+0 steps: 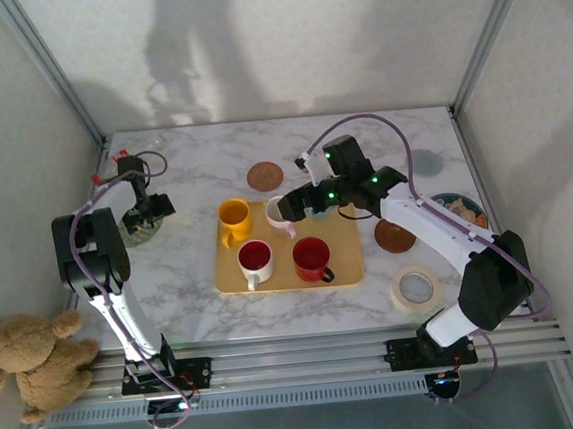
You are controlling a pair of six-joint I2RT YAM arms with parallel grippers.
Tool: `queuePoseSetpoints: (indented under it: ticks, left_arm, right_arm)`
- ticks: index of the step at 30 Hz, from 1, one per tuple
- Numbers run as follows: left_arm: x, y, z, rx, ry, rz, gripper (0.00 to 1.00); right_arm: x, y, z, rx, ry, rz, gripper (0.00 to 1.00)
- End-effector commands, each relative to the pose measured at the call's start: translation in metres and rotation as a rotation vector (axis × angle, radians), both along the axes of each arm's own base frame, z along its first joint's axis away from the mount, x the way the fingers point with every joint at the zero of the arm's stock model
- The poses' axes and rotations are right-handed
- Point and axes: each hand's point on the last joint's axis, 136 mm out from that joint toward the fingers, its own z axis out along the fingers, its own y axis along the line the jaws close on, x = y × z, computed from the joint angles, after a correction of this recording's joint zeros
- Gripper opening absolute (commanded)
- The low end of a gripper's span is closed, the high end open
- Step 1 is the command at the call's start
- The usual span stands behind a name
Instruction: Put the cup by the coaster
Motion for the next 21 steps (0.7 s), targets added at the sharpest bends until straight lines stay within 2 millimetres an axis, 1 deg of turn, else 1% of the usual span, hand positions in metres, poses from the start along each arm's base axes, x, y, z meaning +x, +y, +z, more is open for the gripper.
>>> queuePoseSetpoints:
  ticks: [1, 7, 11, 16, 21]
  left_arm:
    - [0.001, 0.001, -0.015, -0.008, 0.025, -0.006, 0.84]
    - [-0.002, 0.014, -0.026, 0.059, 0.06, 0.007, 0.82]
    - [-0.004, 0.016, -0.035, 0.054, 0.078, -0.001, 0.79]
    - [-0.004, 0.017, -0.043, 0.029, 0.077, 0.01, 0.69]
    - [-0.003, 0.018, -0.047, 0.019, 0.078, 0.018, 0.59]
  right_arm:
    - [0.004, 0.005, 0.008, -0.005, -0.024, -0.003, 0.99]
    - [0.005, 0.006, 0.006, -0.021, -0.025, -0.005, 0.99]
    - [0.007, 0.008, 0.005, -0.026, -0.024, -0.006, 0.99]
    - [0.008, 0.011, 0.004, -0.035, -0.025, -0.002, 0.99]
    - [0.009, 0.012, 0.004, -0.044, -0.027, 0.001, 0.99]
